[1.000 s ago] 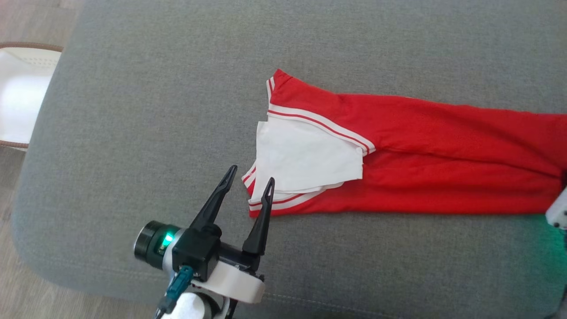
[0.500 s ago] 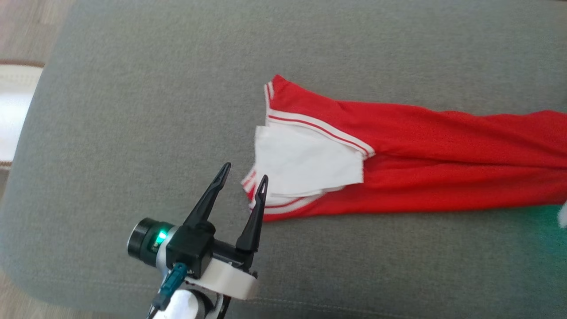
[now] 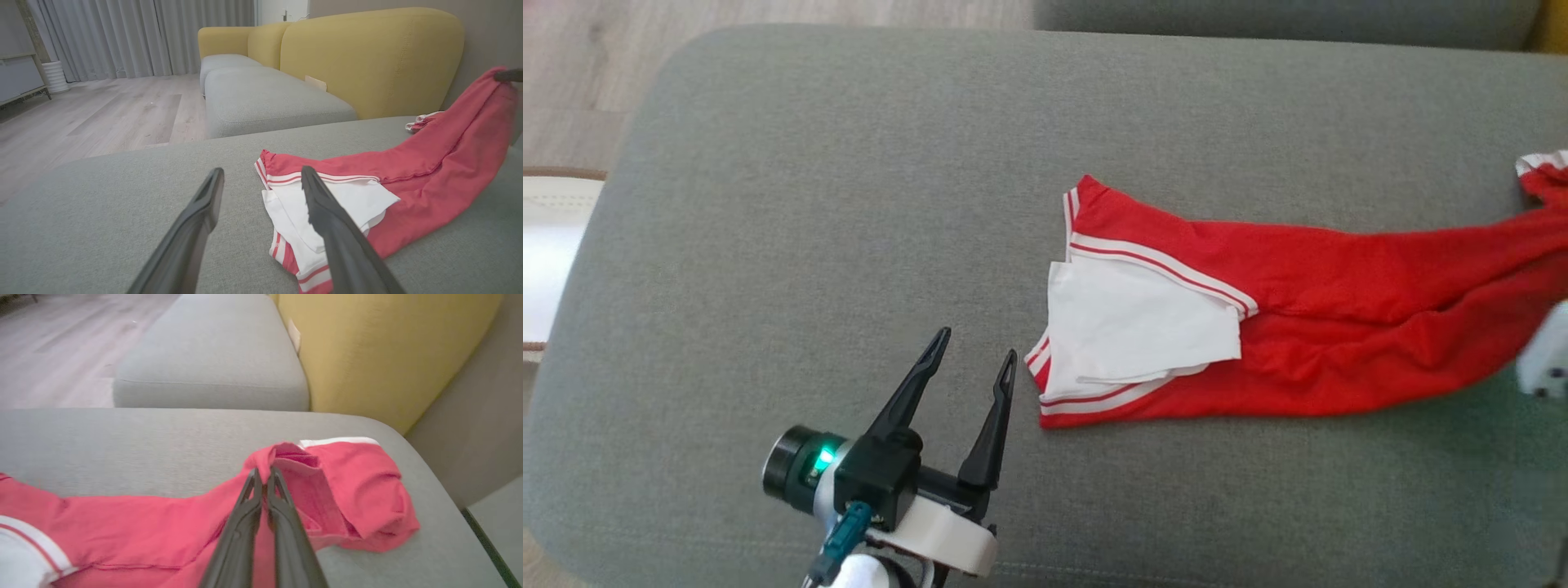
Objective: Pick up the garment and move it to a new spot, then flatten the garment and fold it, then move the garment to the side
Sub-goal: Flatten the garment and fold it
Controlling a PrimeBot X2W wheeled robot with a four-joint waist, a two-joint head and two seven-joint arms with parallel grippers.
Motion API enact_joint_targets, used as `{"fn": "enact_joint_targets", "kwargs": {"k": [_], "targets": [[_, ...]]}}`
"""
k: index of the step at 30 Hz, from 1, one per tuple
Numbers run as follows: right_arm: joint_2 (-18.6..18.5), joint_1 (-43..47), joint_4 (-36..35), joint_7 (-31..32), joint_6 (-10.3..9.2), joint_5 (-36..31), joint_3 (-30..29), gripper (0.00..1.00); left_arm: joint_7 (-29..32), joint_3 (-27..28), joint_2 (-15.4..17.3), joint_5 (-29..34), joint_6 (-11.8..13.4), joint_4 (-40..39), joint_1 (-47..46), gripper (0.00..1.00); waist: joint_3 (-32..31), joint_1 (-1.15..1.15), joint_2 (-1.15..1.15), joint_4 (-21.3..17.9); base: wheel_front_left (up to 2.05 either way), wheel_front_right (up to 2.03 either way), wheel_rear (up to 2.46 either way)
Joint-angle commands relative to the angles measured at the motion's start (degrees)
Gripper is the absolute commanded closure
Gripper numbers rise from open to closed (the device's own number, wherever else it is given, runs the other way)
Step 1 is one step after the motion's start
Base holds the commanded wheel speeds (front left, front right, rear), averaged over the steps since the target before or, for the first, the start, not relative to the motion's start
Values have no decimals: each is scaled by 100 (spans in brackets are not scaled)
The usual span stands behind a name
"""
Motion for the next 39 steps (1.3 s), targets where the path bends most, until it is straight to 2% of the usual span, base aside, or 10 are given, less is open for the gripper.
{"fn": "enact_joint_targets", "kwargs": {"k": [1, 6, 15, 24, 31, 32, 33, 39], "targets": [[10, -107, -323, -6, 37, 44, 291, 100, -70, 203, 23, 23, -28, -143, -90, 0, -64, 0, 0, 82, 0, 0, 0], [218, -111, -377, -94, 37, 107, 1174, 100, -70, 169, 7, 4, -63, -61, -16, 0, -253, 0, 0, 402, 0, 0, 0], [354, 0, -150, -118, 37, 205, 2458, 100, -70, 108, -55, -55, -128, 90, 21, 0, -347, 0, 0, 987, 0, 0, 0], [381, 36, 484, -341, 37, 373, 3213, 100, -70, 70, -123, -83, -186, 179, 18, 0, -302, 0, 0, 1418, 0, 0, 0], [383, -189, 1136, -566, 37, 564, 3650, 100, -70, 74, -178, -81, -214, 210, 5, 0, -176, 0, 0, 1552, 0, 0, 0], [383, -228, 1200, -632, 37, 592, 3703, 20, -70, 78, -187, -75, -217, 206, -1, 0, -158, 0, 0, 1556, 0, 0, 0], [383, -266, 1238, -739, 37, 661, 3750, 0, -70, 85, -197, -70, -219, 203, -7, 0, -144, 0, 0, 1555, 0, 0, 0], [383, -386, 1137, -1447, 37, 969, 3711, 0, -70, 177, -241, -37, -200, 160, 19, 0, -133, 0, 0, 1337, 0, 0, 0]]}}
